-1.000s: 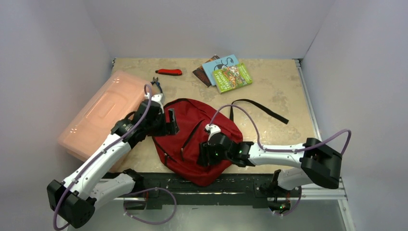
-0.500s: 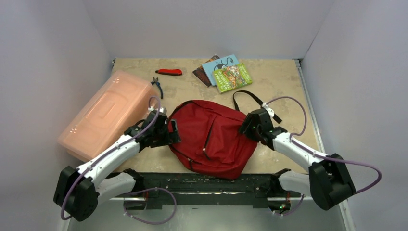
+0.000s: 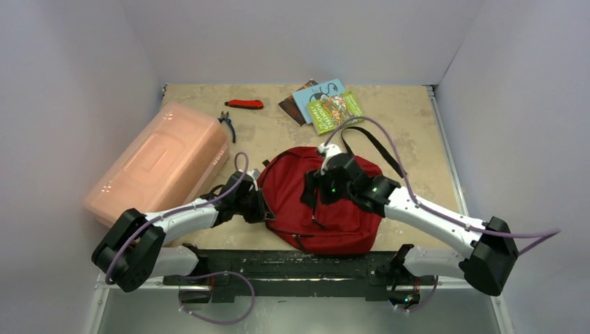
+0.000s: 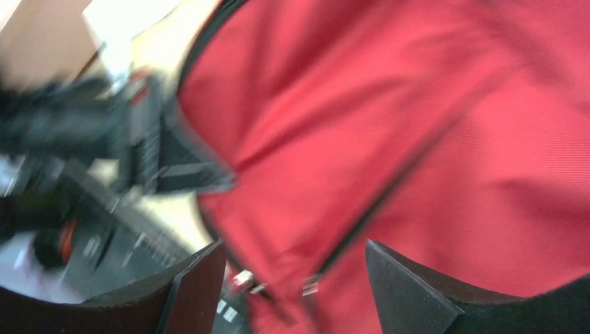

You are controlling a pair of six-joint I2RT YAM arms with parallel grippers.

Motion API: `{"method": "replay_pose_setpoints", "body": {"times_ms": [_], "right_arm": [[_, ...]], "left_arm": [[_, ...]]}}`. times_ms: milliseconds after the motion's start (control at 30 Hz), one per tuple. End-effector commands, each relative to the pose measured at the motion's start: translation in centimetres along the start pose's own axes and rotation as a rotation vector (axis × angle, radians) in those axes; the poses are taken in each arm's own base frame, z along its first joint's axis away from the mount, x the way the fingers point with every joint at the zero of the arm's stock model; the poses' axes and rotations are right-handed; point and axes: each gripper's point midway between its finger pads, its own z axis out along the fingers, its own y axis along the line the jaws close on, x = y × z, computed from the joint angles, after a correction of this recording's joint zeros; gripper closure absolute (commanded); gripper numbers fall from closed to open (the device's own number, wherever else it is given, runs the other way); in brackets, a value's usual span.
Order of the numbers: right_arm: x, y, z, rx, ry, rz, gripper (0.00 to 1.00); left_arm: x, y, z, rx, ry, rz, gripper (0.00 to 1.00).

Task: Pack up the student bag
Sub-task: Unzip the student bag at the center of the board.

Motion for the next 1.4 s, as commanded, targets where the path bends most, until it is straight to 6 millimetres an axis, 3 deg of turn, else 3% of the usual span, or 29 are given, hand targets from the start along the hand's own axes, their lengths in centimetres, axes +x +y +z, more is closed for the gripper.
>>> {"method": "replay_pose_setpoints", "body": {"times_ms": [0, 100, 200, 367, 533, 600, 667, 733, 800, 867, 933, 1033, 1100, 1200, 1267, 1367], "right_arm": [[6.5, 8.8, -1.2, -0.29, 0.199, -0.091, 0.24], [9.7, 11.4, -1.4, -0.383, 0.24, -0.1, 0.32], [12.1, 9.7, -0.5, -0.336, 0.29, -0.091, 0.42], [15.5, 8.9, -0.1, -0.304, 0.366, -0.149, 0.46], [16.3, 8.0, 1.7, -0.201, 0.357, -0.208, 0.46], [16.3, 8.2, 2.2, -0.179, 0.356, -0.209, 0.58], [16.1, 8.6, 2.2, -0.171, 0.359, -0.186, 0.8], [15.5, 9.3, 1.9, -0.187, 0.347, -0.16, 0.87], [14.8, 11.2, 0.7, -0.266, 0.35, -0.129, 0.8], [13.9, 13.3, -0.5, -0.368, 0.355, -0.086, 0.63], [12.8, 15.7, -1.6, -0.523, 0.365, -0.054, 0.49], [11.0, 17.4, -2.3, -0.681, 0.348, 0.025, 0.4], [10.3, 15.9, -1.6, -0.645, 0.344, 0.082, 0.39], [10.2, 11.2, -0.4, -0.392, 0.313, 0.075, 0.39], [10.4, 8.6, -0.5, -0.258, 0.304, 0.041, 0.4], [10.6, 6.4, -1.3, -0.167, 0.287, 0.058, 0.41]], "left_arm": [[0.6, -3.8, 0.0, 0.188, -0.009, -0.033, 0.98], [0.4, -3.8, -0.5, 0.208, -0.047, -0.037, 1.0], [0.2, -3.9, -1.1, 0.219, -0.077, -0.028, 1.0], [-0.2, -4.5, -1.7, 0.246, -0.103, -0.01, 1.0], [-0.4, -4.6, -1.8, 0.252, -0.11, -0.012, 1.0], [-0.3, -4.8, -1.9, 0.259, -0.106, -0.004, 1.0], [-0.1, -4.7, -2.2, 0.253, -0.101, 0.023, 1.0], [-0.1, -3.9, -2.6, 0.219, -0.12, 0.049, 0.83], [0.1, -2.5, -3.3, 0.165, -0.142, 0.071, 0.62], [0.1, -1.7, -4.2, 0.135, -0.172, 0.095, 0.47], [0.2, -1.0, -5.2, 0.115, -0.196, 0.107, 0.38], [0.5, -0.6, -6.4, 0.109, -0.22, 0.101, 0.31], [0.9, -0.8, -7.0, 0.123, -0.209, 0.099, 0.27], [2.0, -1.8, -7.3, 0.175, -0.15, 0.129, 0.26], [2.9, -2.6, -7.2, 0.2, -0.104, 0.175, 0.26], [4.6, -4.5, -7.5, 0.231, -0.039, 0.286, 0.29]]}}
